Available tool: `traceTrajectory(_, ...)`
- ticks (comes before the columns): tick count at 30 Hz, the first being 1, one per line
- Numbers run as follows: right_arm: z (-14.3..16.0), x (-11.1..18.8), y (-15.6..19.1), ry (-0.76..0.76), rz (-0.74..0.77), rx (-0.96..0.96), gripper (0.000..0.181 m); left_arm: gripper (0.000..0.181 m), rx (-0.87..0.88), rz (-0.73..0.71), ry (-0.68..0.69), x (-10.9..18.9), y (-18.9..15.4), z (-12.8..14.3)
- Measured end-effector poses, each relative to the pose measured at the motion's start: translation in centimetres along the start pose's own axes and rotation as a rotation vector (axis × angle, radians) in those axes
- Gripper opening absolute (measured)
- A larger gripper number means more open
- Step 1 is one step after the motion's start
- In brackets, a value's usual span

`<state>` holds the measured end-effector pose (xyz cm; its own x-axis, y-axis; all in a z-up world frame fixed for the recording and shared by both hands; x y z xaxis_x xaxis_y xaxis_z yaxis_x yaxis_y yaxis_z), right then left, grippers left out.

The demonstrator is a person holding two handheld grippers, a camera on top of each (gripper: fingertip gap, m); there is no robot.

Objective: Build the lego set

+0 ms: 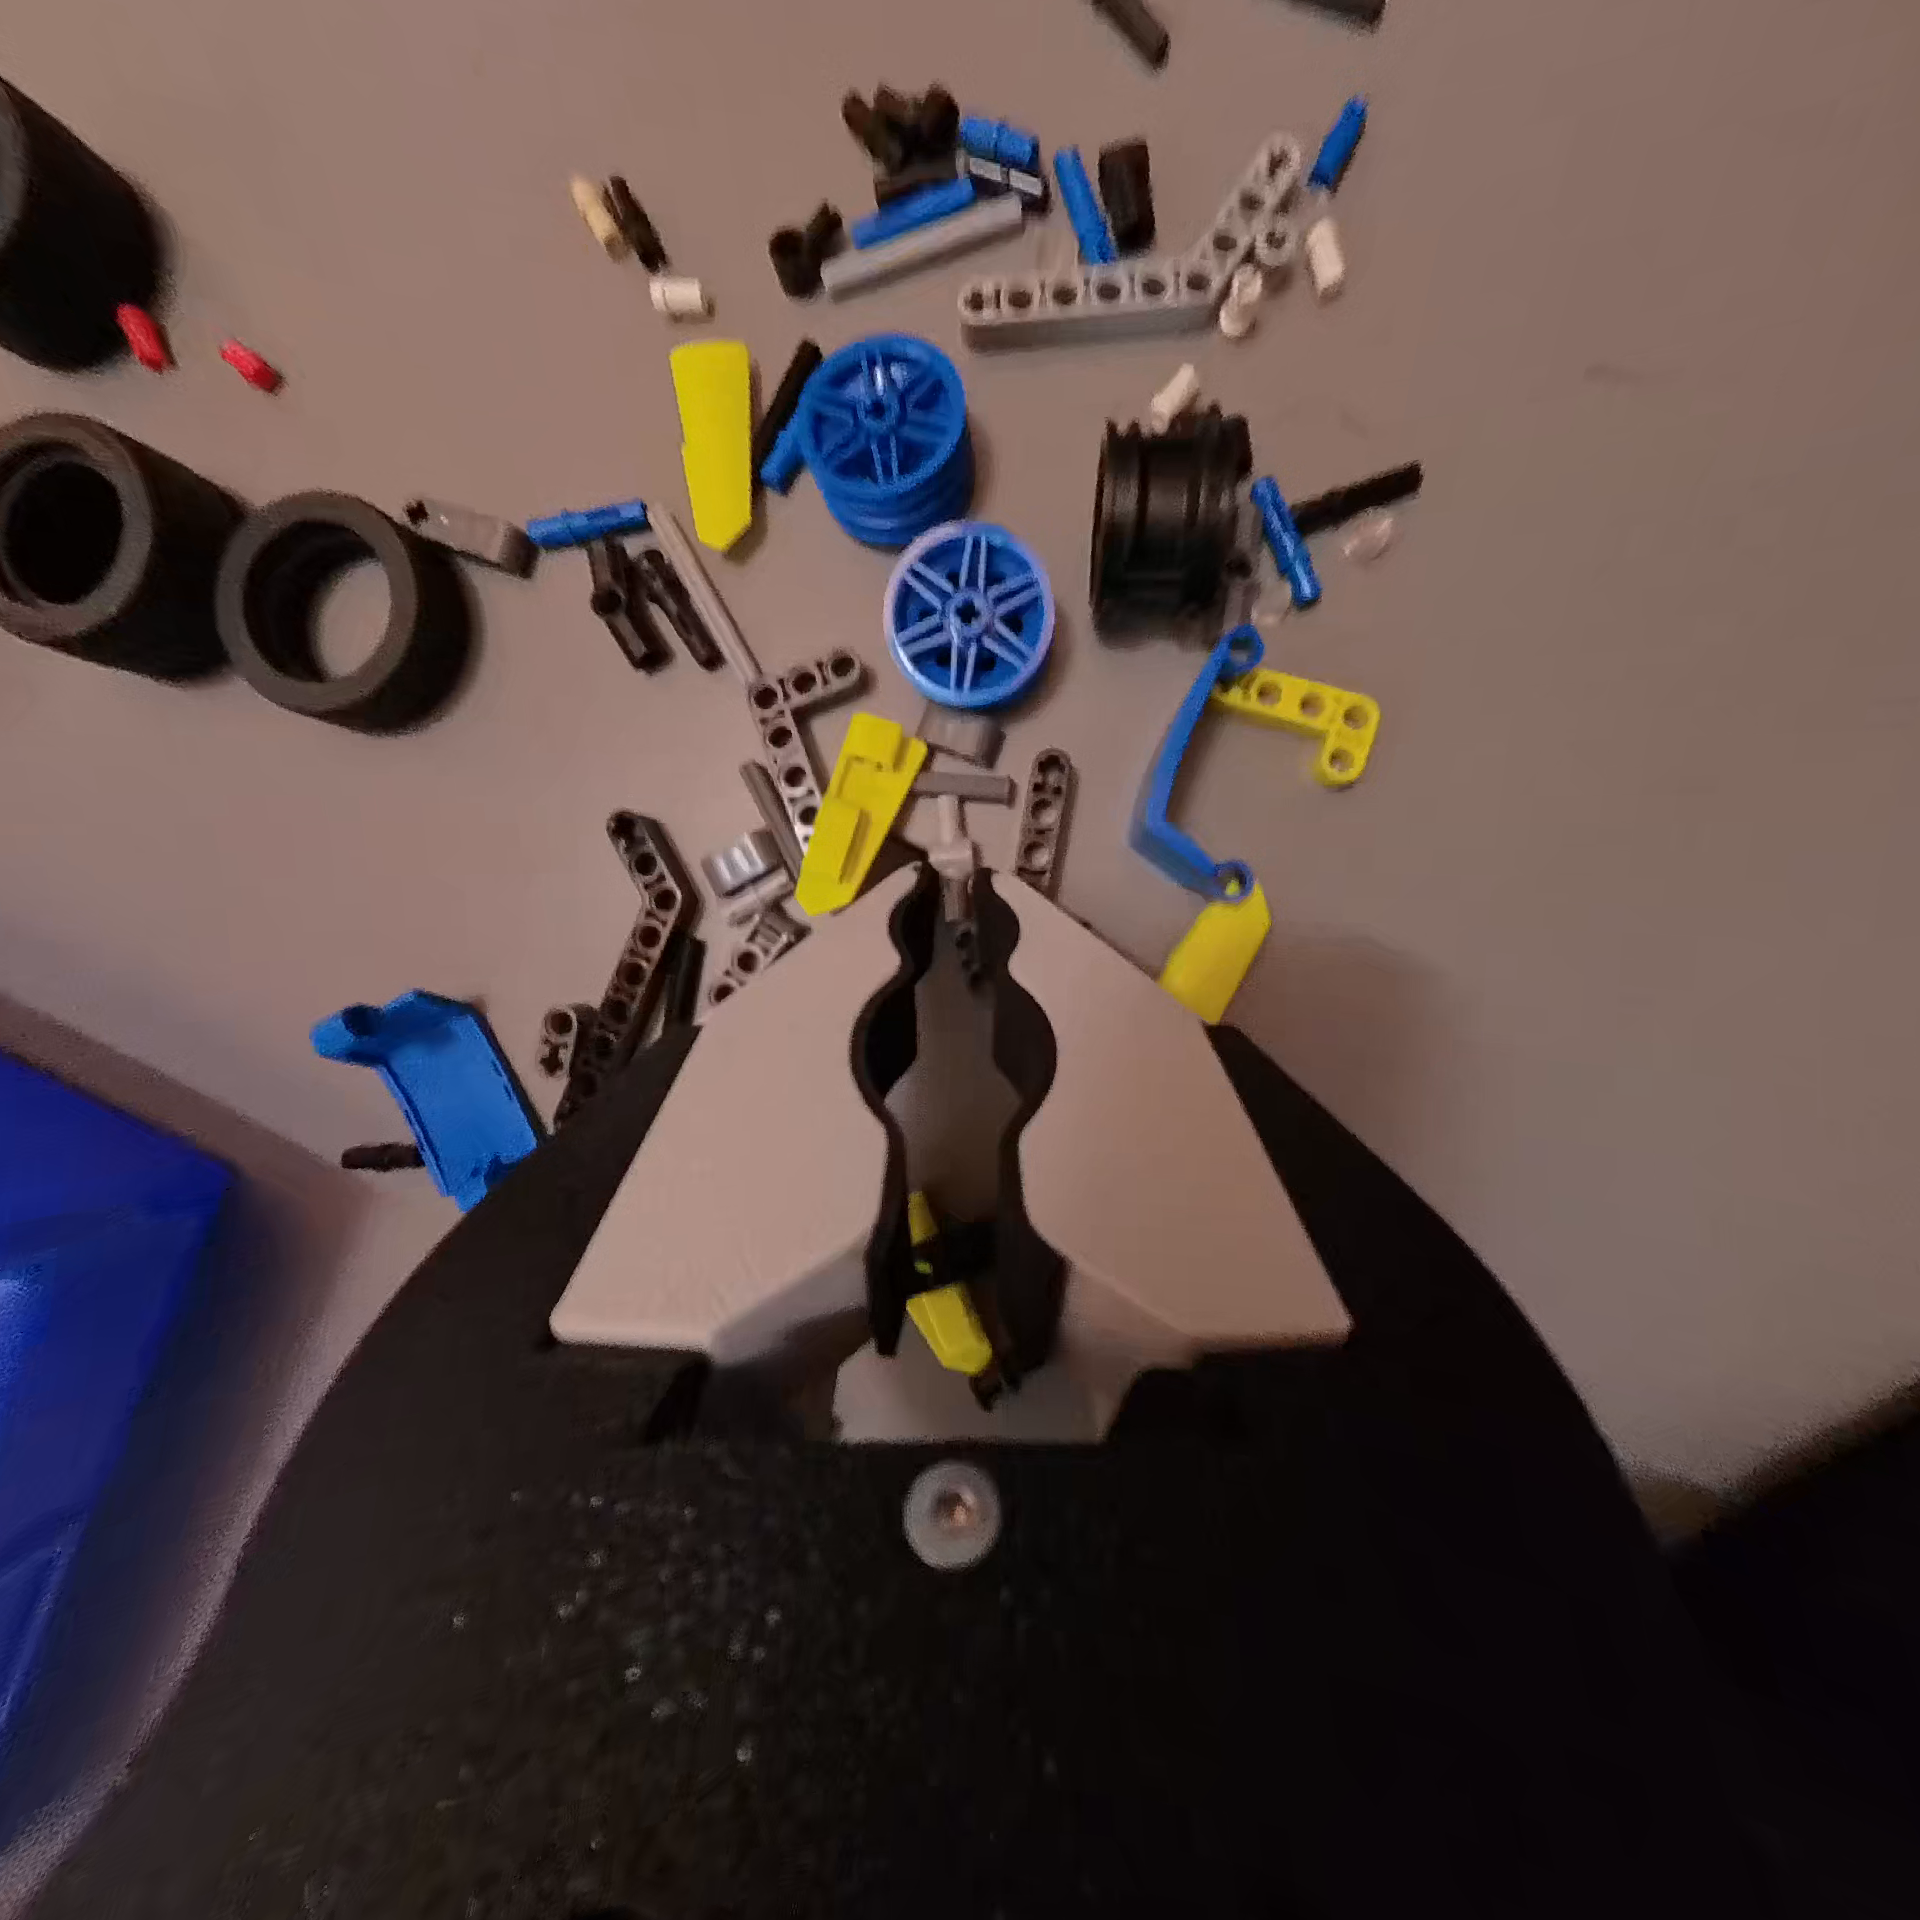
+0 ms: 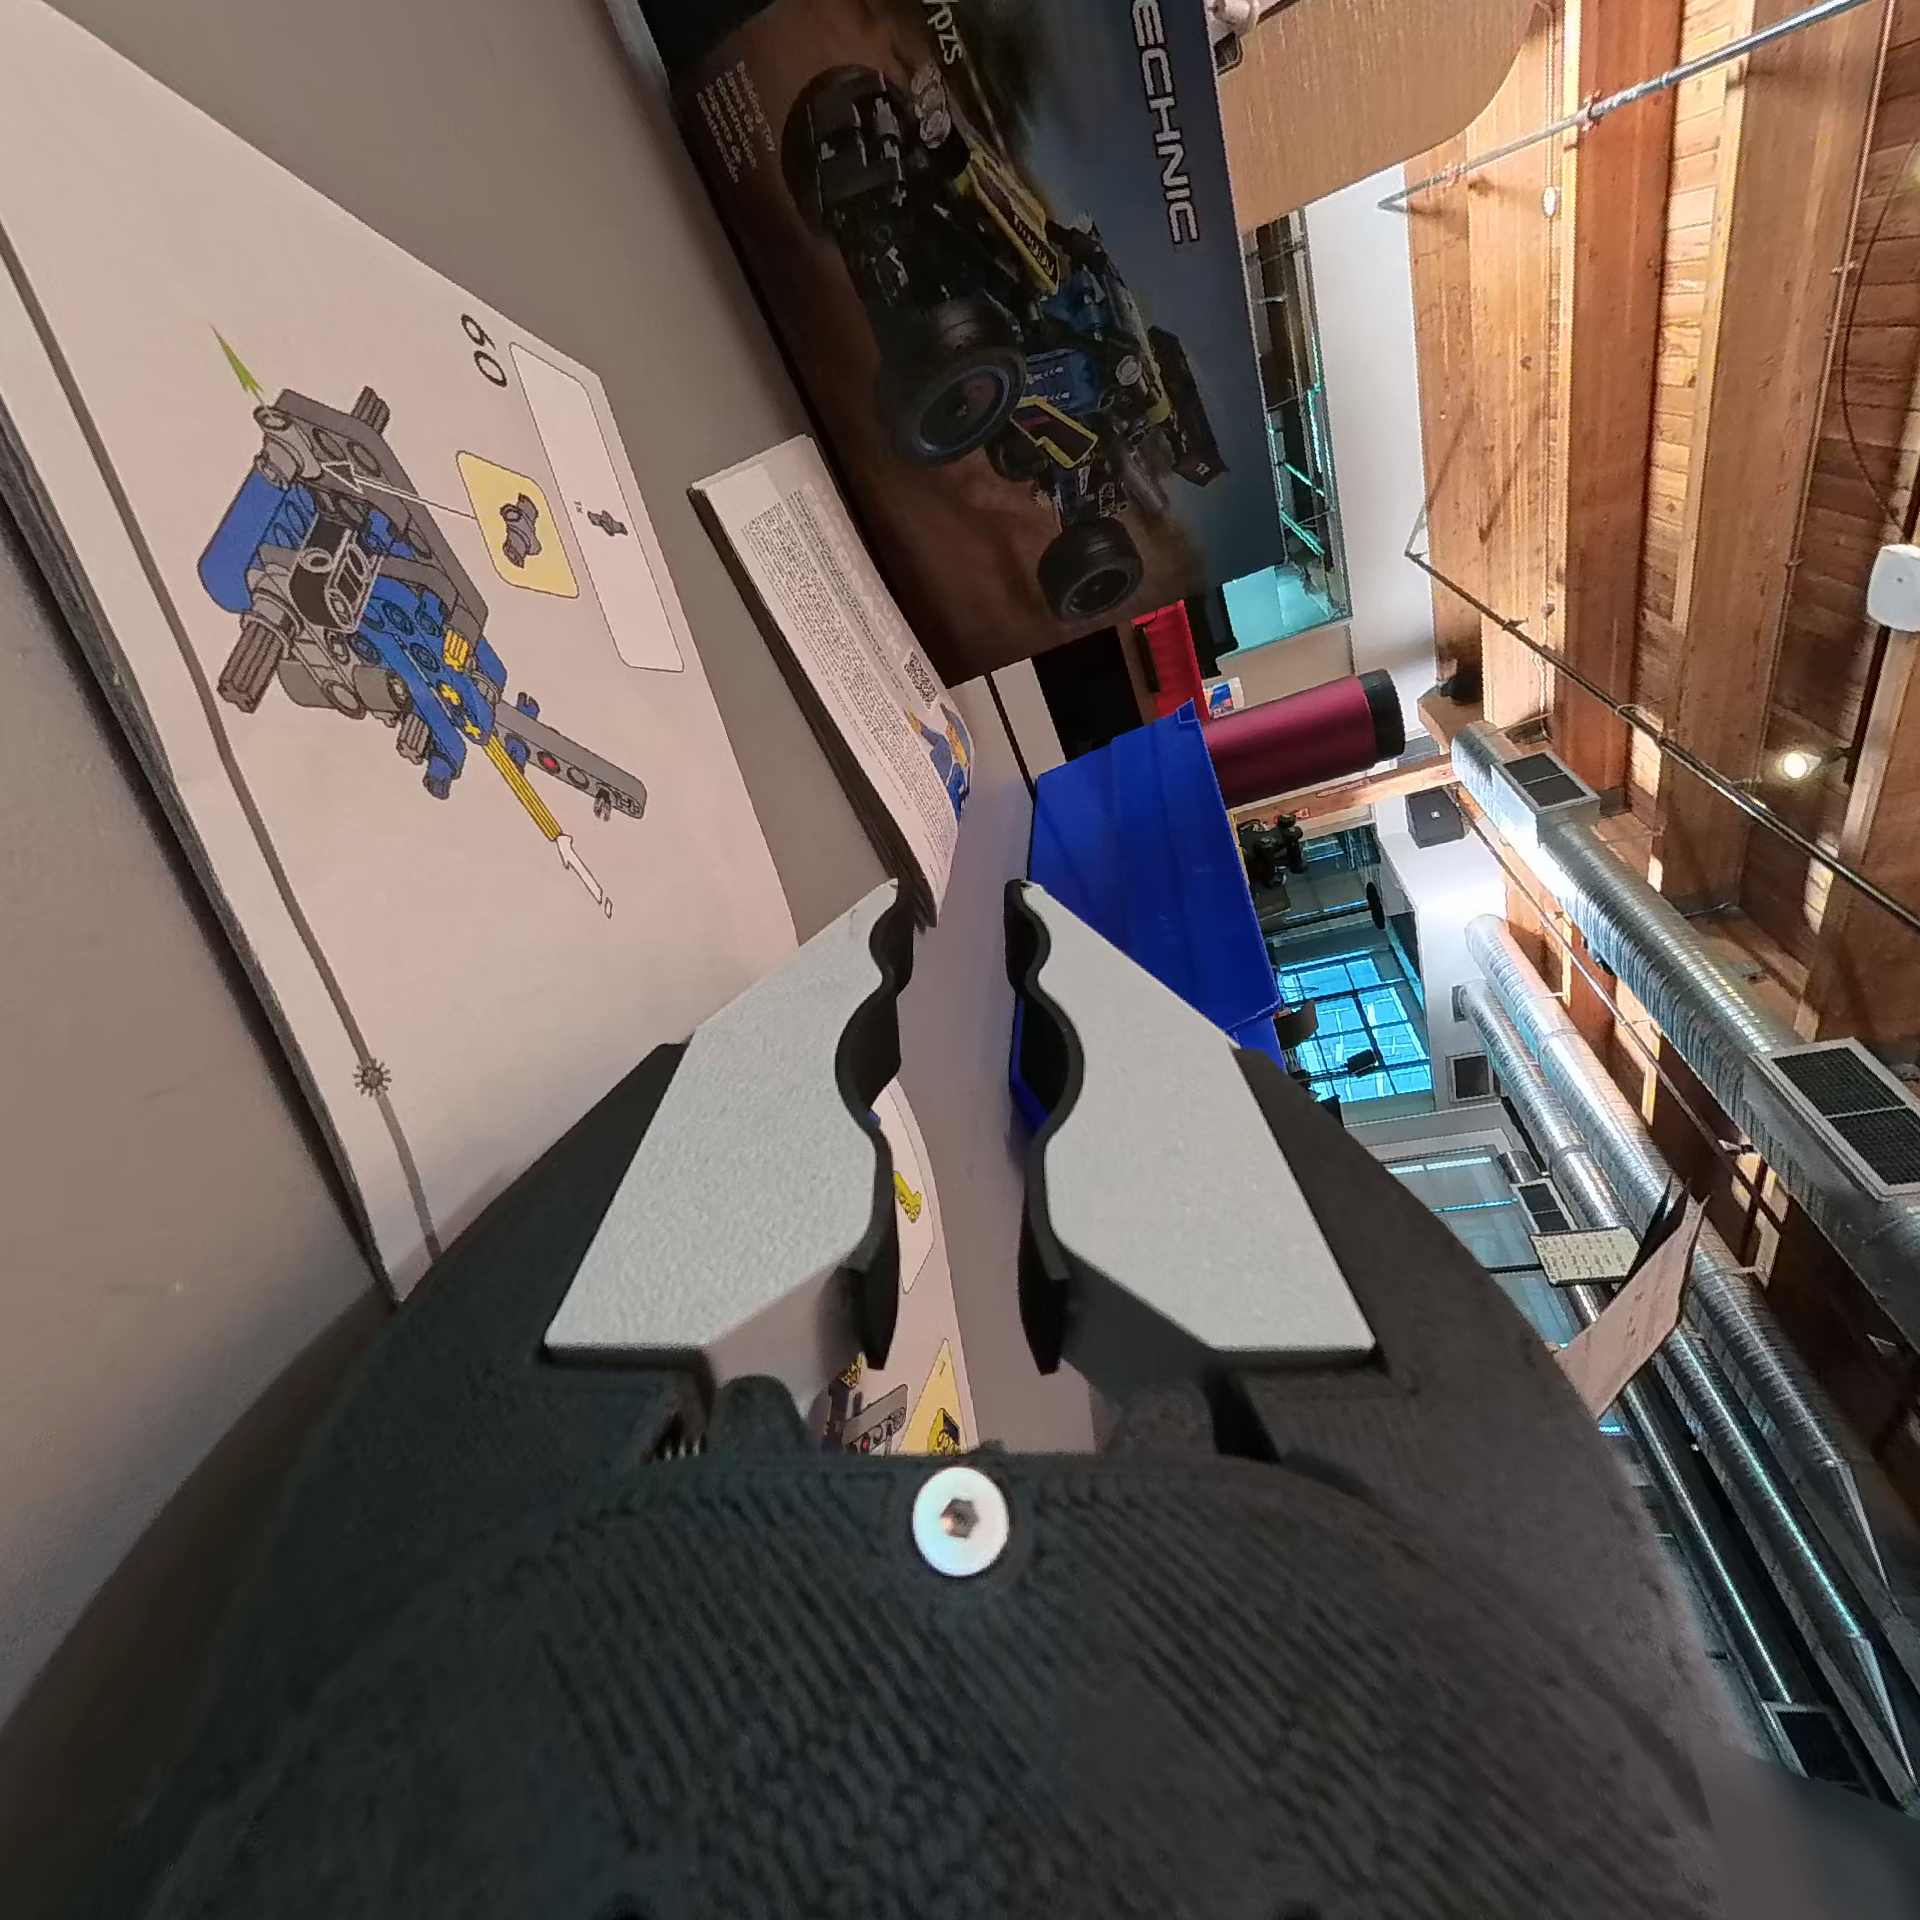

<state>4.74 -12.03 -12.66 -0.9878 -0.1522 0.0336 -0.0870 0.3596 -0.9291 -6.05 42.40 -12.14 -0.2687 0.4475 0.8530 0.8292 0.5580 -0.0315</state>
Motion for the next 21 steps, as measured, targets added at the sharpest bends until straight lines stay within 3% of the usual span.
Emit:
traceTrajectory(9,0.01,0.04,-0.08,-0.001,-0.001,0.001,0.015,0.004,0.019,-0.032,0.008,-0.64,0.15,-1.09)
traceTrajectory(11,0.02,0.08,-0.19,-0.002,0.004,-0.002,0.015,0.012,0.029,-0.035,0.01,-0.33,0.12,-0.84)
traceTrajectory(21,-0.2,0.38,-0.45,-0.028,0.007,-0.024,0.015,0.008,0.07,-0.029,-0.004,-0.5,0.28,-0.95)
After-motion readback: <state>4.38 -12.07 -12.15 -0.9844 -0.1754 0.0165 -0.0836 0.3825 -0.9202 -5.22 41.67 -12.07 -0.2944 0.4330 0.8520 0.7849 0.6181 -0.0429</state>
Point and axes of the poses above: each gripper's, where its closed fingertips meet, x back along the fingers, z out of its underside, y = z × x across the jaws, the point moved 7 cm from there along x, back along the fingers, and after that the axes turned 7 degrees about z, right-handed, at the moved point
